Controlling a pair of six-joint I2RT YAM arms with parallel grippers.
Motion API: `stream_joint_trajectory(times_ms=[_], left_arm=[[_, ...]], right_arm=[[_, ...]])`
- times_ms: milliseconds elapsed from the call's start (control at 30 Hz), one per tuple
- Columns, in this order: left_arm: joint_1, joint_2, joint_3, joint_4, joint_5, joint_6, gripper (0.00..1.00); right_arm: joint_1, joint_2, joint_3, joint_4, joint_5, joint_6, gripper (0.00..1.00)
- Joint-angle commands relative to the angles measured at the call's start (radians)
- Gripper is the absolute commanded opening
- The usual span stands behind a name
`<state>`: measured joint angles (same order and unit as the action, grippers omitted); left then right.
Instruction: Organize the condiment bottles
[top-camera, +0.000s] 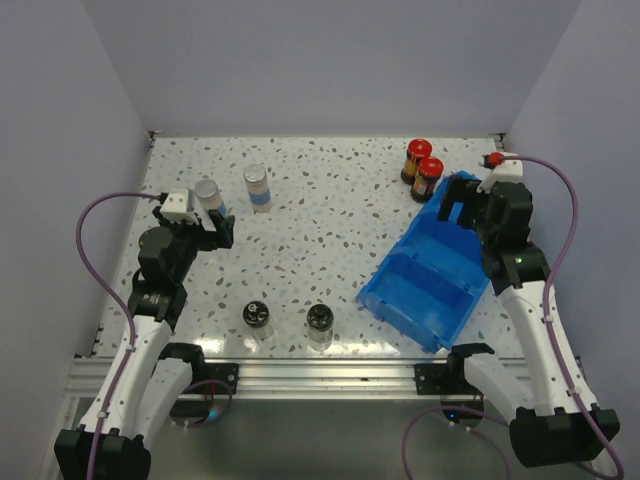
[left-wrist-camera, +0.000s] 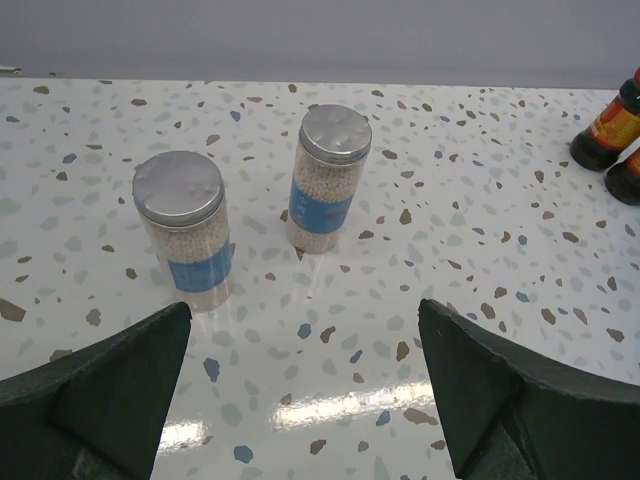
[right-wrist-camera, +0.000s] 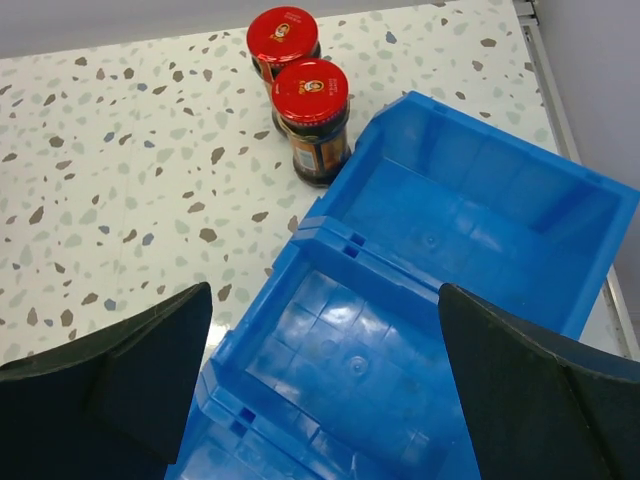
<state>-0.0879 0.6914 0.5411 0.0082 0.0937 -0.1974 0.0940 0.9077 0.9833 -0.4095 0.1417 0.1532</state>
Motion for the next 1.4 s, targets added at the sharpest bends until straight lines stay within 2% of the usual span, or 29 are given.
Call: stream_joint_trajectory(times_ms=[0, 33, 100, 133, 167, 433, 500, 667, 933, 1200, 1367], left_arm=[[-0.007, 0.003, 0.008, 0.05, 0.021, 0.013, 1.0], [-0.009, 0.007, 0.01, 0.05, 0.024, 0.015, 1.0], [-0.009, 0.005, 0.01, 0.05, 0.024, 0.015, 1.0], [-0.009, 0.003, 0.01, 0.05, 0.024, 0.015, 1.0], [-0.009, 0.0, 0.011, 0.049, 0.024, 0.015, 1.0], [-0.01, -0.007, 0.007, 0.026, 0.029, 0.013, 1.0], [-0.012, -0.001, 0.008, 0.024, 0.031, 0.013, 1.0], [-0.013, -0.003, 0.013, 0.015, 0.029, 0.012, 1.0], [-0.013, -0.006, 0.011, 0.012, 0.023, 0.012, 1.0], [-0.015, -0.013, 0.011, 0.013, 0.024, 0.015, 1.0], [-0.015, -0.009, 0.01, 0.016, 0.04, 0.012, 1.0]], right_arm=[[-0.002, -0.015, -0.003, 0.027, 0.056, -0.038, 0.99], [0.0, -0.012, -0.005, 0.043, 0.014, -0.072, 0.99], [-0.002, 0.008, -0.017, 0.051, -0.095, -0.246, 0.99], [-0.002, 0.019, -0.018, 0.049, -0.217, -0.309, 0.99], [0.0, 0.034, -0.011, 0.04, -0.275, -0.413, 0.99], [0.0, 0.27, 0.153, -0.064, -0.312, -0.535, 0.99], [-0.002, 0.319, 0.238, -0.101, -0.355, -0.528, 0.99], [0.0, 0.437, 0.343, -0.02, -0.369, -0.382, 0.99], [-0.011, 0.735, 0.56, -0.046, -0.151, -0.232, 0.99], [-0.051, 0.973, 0.745, -0.077, -0.151, -0.198, 0.98], [-0.057, 1.043, 0.804, -0.114, -0.186, -0.192, 0.97]])
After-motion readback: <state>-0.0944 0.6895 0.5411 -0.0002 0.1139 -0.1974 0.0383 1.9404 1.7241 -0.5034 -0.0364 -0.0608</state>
